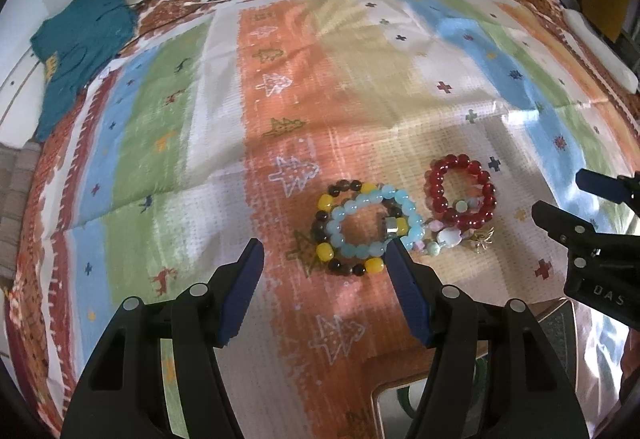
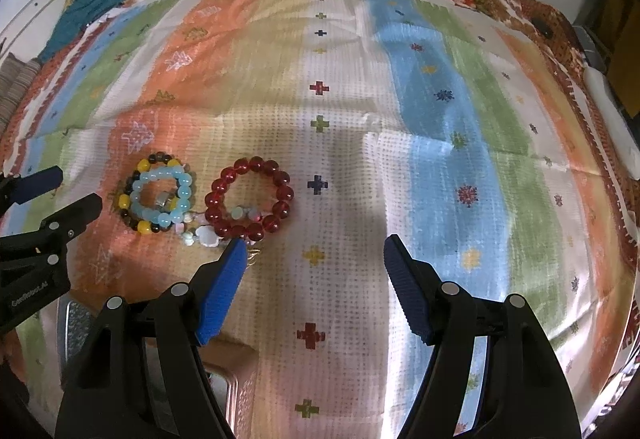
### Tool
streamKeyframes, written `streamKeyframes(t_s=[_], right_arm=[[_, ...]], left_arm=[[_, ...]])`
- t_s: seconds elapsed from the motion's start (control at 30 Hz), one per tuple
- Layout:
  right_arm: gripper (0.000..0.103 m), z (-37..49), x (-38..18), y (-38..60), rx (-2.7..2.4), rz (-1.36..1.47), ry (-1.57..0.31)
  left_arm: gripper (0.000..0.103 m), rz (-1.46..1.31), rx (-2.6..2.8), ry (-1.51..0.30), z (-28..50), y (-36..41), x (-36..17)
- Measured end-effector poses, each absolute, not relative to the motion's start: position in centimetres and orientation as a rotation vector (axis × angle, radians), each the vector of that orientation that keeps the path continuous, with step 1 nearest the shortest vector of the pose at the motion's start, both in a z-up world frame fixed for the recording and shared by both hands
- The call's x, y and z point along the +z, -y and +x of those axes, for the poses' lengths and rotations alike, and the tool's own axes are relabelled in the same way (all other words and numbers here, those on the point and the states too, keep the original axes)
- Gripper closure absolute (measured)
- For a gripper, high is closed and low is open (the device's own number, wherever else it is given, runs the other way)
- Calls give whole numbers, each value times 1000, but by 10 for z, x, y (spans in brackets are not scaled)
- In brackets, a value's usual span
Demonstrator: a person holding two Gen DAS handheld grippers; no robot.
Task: Organize jewelry
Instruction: 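Move both open tools back toward the light-blue and dark-red bracelets, then grasp light-blue bead bracelet with left tool while right tool grasps dark-red bead bracelet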
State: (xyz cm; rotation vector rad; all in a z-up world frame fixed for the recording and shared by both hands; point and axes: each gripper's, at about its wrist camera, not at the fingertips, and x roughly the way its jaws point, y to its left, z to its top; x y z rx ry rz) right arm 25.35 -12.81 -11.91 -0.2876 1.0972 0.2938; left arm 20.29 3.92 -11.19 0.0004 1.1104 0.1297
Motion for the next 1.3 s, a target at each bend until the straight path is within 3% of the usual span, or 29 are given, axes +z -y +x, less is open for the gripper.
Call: streamKeyframes(t_s=[0.6, 0.87, 0.93, 1.1, 1.3], right_arm=[[32, 277, -138, 116, 298, -314, -1134], [32, 289, -149, 115, 290, -322, -1162], [32, 290, -152, 114, 293, -326, -1167], [32, 294, -158, 112, 303, -330, -1187], [32, 298, -162, 110, 314, -317, -1203]], left_arm=[[41, 69, 85, -1155, 227, -50, -137], [52, 101, 51, -1165, 238, -45, -143], [61, 111, 34, -1169, 241, -43, -144], [70, 119, -23, -1180, 245, -36, -147], [71, 133, -52, -1198, 248, -28, -154]])
